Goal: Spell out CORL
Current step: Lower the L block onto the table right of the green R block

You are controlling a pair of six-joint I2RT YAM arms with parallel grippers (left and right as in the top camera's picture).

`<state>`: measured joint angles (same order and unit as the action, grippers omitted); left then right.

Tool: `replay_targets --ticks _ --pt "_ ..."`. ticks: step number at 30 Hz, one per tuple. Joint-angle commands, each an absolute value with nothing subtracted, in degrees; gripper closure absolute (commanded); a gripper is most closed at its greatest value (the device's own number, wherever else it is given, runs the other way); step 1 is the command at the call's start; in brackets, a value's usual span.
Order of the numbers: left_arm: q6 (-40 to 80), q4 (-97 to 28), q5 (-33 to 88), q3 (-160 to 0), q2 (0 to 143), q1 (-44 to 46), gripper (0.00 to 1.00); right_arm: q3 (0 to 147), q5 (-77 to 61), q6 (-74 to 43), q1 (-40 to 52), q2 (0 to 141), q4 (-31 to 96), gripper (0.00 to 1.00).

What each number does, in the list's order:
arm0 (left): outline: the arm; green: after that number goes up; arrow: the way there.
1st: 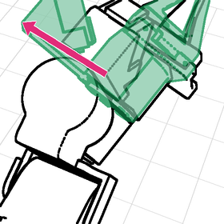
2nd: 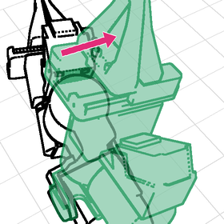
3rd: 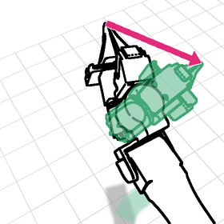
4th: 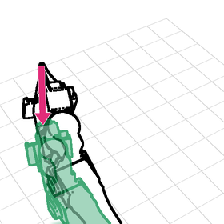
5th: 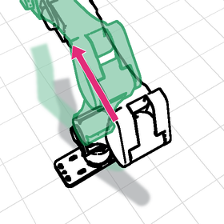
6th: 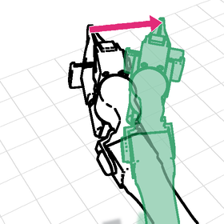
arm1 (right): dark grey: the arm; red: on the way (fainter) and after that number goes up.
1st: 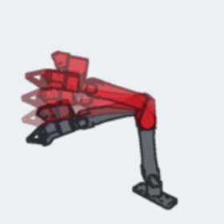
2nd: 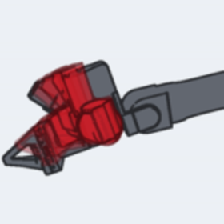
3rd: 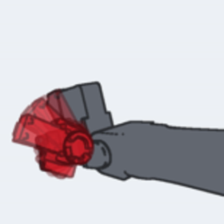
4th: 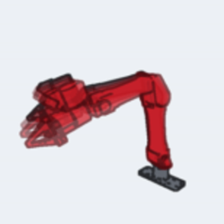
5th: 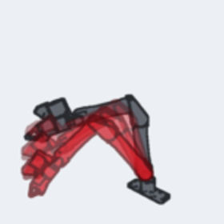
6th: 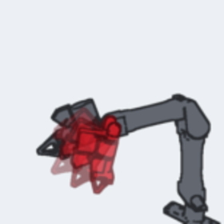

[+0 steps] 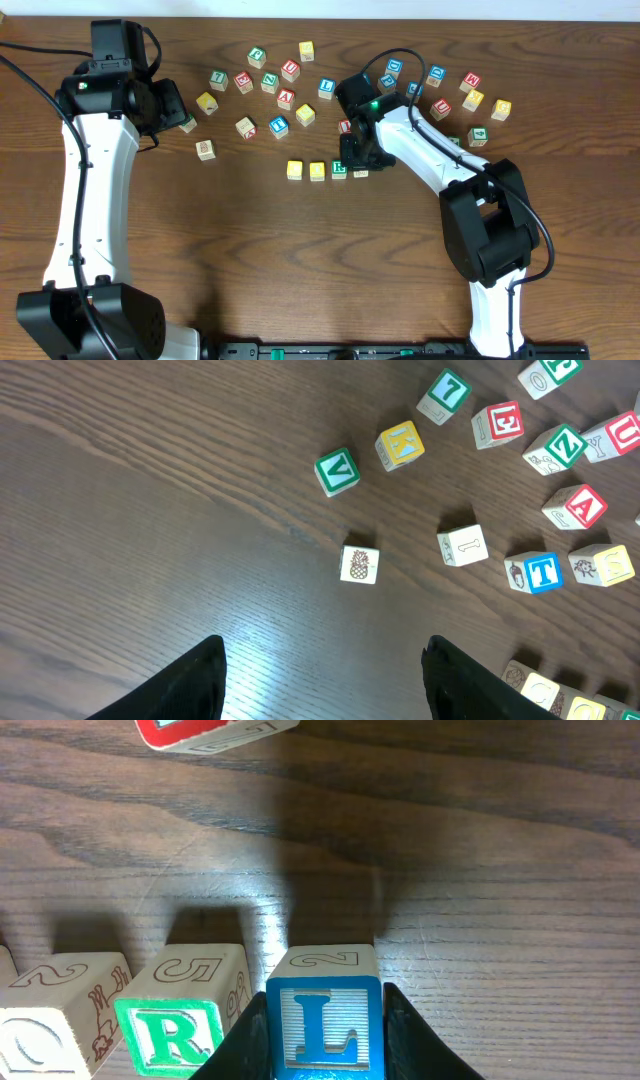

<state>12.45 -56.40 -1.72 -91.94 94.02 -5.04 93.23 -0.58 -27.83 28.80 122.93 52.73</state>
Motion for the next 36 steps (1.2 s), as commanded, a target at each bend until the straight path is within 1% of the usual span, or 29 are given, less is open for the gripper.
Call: replay_targets --ticks 1,12,23,30,36 --pt "13.2 -56.5 -2.4 -92.1 94.4 -5.1 0.38 92.8 0.1 -28.7 29.4 122.8 52.6 0.81" --pt "13.2 -56.5 -2.4 -92.1 94.4 -5.1 0.38 92.7 0.1 -28.9 29.8 122.8 53.6 0.8" --pt "13.2 -56.5 -2.4 -92.1 94.4 -5.1 0.38 92.5 0.1 -28.9 29.8 122.8 53.8 0.74" --pt "13.2 -56.5 -2.4 -92.1 94.4 -5.1 0.38 92.5 0.0 -28.9 29.8 122.8 53.8 0.68" --pt "13.2 -56.5 -2.3 -92.1 94.4 -5.1 0.38 92.5 -0.6 -28.9 29.8 122.8 53.7 0.67"
